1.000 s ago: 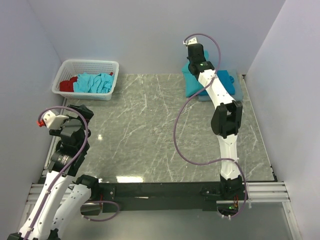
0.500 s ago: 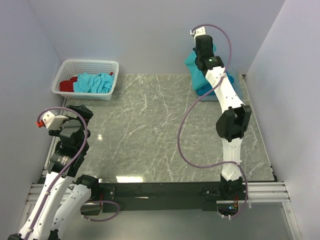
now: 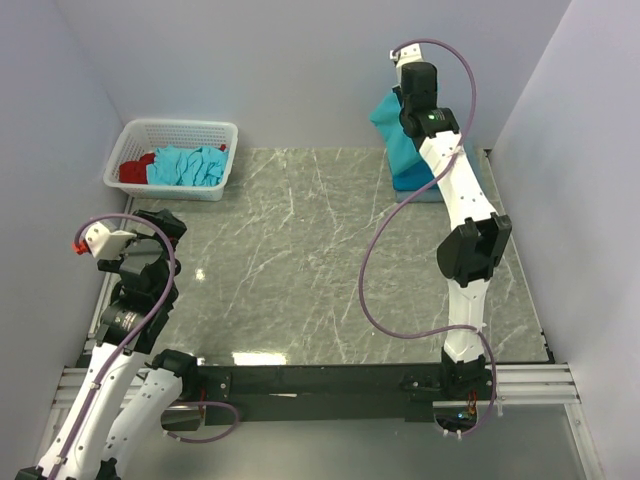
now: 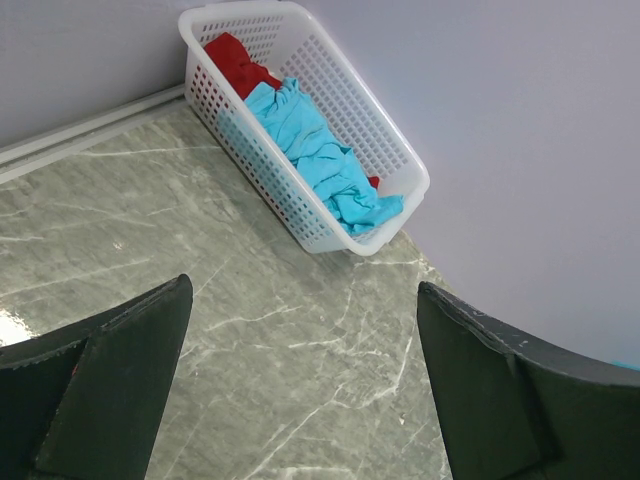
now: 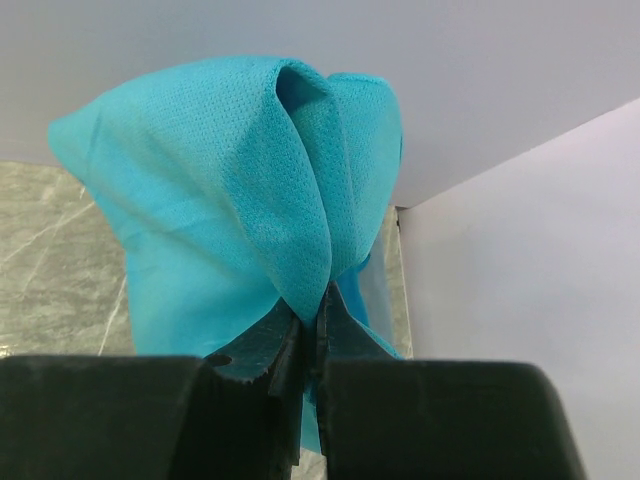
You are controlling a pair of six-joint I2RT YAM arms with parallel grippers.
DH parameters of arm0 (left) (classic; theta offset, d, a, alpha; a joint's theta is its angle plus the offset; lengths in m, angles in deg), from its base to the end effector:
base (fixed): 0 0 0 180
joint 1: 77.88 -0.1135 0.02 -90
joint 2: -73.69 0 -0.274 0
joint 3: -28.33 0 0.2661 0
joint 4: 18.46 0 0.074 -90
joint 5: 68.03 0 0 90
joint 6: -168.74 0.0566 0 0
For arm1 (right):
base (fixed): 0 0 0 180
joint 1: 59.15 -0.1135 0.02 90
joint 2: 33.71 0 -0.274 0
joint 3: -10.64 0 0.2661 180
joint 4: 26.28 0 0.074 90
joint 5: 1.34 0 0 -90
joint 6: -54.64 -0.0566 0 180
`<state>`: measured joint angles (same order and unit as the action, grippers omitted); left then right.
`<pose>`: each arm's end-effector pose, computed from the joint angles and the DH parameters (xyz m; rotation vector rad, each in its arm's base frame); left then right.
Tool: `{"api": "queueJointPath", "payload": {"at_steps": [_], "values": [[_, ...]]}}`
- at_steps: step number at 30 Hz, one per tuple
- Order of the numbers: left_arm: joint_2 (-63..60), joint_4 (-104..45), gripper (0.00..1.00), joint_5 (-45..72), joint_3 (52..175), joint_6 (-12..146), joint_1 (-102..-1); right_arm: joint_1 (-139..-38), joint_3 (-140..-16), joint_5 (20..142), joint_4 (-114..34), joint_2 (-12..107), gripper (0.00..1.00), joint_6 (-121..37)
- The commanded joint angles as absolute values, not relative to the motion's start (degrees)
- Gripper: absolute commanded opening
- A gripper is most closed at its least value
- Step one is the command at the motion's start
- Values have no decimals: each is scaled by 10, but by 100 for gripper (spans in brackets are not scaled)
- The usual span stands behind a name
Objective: Fold and stack the t-shirts
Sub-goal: Neatly place the folded tshirt to the corner
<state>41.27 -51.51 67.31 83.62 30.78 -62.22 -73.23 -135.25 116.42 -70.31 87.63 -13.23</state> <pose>0.1513 -0.0006 0.3437 -0.9834 1.3833 -0.1377 0.5123 0.1013 0.4167 -0.2721 1.8891 -0.5567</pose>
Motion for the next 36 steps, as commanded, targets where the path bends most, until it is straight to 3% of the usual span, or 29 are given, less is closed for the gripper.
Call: {"api": "queueJointPath", "payload": {"at_steps": [1, 36], "values": [[412, -500, 100, 677, 858, 298, -624, -722, -1362, 1152, -688, 842, 0, -148], [353, -486, 99, 690, 865, 299, -624, -613, -1332, 1036, -670, 971, 0, -235]]}}
